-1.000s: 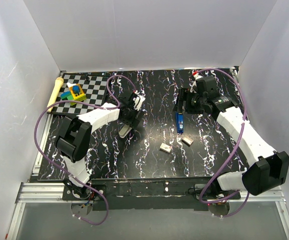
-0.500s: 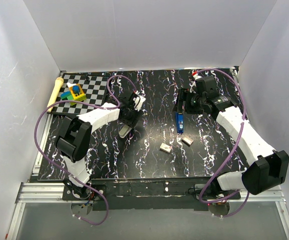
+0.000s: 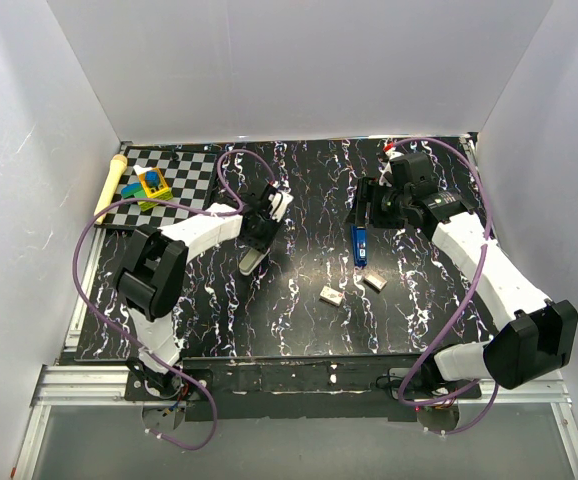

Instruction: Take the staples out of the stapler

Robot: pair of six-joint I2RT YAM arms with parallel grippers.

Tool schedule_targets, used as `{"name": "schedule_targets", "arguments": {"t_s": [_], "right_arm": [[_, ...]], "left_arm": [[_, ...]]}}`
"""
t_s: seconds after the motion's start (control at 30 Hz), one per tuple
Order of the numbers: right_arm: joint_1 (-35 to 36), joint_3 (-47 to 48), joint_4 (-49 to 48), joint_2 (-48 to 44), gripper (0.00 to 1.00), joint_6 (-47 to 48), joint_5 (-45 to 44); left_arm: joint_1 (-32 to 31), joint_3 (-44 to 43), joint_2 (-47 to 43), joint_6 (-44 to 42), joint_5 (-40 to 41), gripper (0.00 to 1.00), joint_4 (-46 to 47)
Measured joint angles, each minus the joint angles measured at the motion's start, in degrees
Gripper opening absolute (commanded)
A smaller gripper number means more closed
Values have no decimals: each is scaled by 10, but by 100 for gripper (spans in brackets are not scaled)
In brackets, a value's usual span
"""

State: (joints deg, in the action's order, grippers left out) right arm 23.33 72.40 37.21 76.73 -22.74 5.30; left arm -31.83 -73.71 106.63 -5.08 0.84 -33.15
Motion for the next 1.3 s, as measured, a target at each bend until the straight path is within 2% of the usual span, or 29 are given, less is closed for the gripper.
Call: {"name": "schedule_targets", "arguments": {"t_s": [0.13,0.23,0.4,0.53,0.83,1.03,1.3], "right_arm": [[1,5,9,0,70,3,-5],[5,14,16,0,71,8,-5],[15,24,20,-2,72,29,18],[30,29,21,-18,72,49,54],[122,28,21,-96,73,103,127],[136,29,21,-137,71,141,200],[178,53,64,-134,68,193,258]], "left_arm": [[-7,-3,-3,2,0,0,-6],[-18,-3,-20,1,-5,0,-15],[-45,-1,-96,-2,-45,0,-21],[-58,3,-172,-5,-97,0,-20],[-75,47,-303,-14,-260,0,-15],[-81,66,-333,-15,-355,0,-11],[-85,87,-366,-16,-447,0,-5]]}}
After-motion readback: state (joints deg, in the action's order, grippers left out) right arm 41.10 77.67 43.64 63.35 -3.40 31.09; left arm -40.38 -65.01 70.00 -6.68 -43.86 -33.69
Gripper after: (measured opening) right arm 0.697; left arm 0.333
